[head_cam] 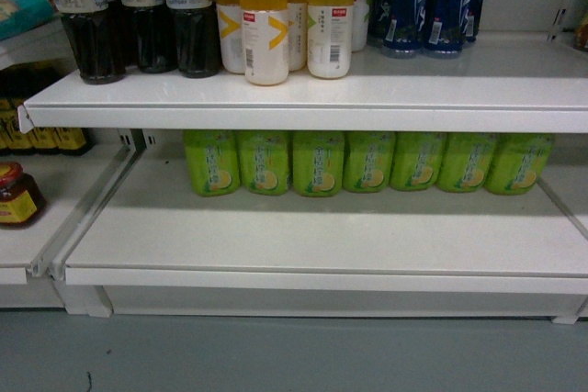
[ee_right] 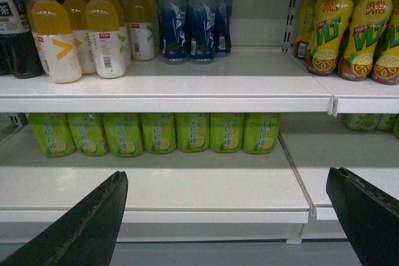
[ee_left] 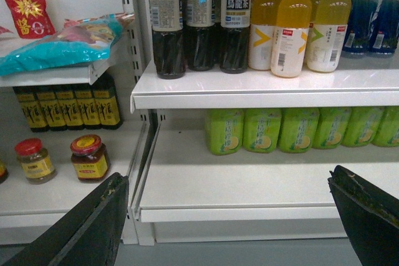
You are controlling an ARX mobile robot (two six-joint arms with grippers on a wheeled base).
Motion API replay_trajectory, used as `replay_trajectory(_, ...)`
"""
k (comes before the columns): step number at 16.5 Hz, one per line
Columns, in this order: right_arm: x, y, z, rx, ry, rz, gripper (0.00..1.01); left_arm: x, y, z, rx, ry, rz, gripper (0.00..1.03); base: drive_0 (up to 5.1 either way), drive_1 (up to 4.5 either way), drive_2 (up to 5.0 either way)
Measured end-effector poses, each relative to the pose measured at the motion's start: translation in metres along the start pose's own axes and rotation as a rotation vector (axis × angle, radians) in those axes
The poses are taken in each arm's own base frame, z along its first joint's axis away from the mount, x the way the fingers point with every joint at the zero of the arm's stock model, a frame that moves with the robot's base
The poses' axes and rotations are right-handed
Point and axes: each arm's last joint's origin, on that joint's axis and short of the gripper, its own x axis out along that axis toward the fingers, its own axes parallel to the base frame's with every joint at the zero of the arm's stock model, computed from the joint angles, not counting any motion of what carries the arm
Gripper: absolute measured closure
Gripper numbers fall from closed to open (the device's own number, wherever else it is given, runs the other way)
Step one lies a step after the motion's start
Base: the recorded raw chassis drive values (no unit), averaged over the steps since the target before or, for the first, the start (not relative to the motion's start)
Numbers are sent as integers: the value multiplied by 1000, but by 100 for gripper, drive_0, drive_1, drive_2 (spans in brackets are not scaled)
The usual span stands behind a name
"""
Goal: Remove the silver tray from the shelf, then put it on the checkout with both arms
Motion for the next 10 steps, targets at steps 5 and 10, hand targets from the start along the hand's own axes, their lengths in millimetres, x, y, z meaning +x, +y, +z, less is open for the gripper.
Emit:
replay_trajectory(5,0,0,0,0,0,0,3,0,0,0,0,0,0,5,0,0,0)
replay_trajectory(10,0,0,0,0,0,0,3,0,0,0,0,0,0,5,0,0,0)
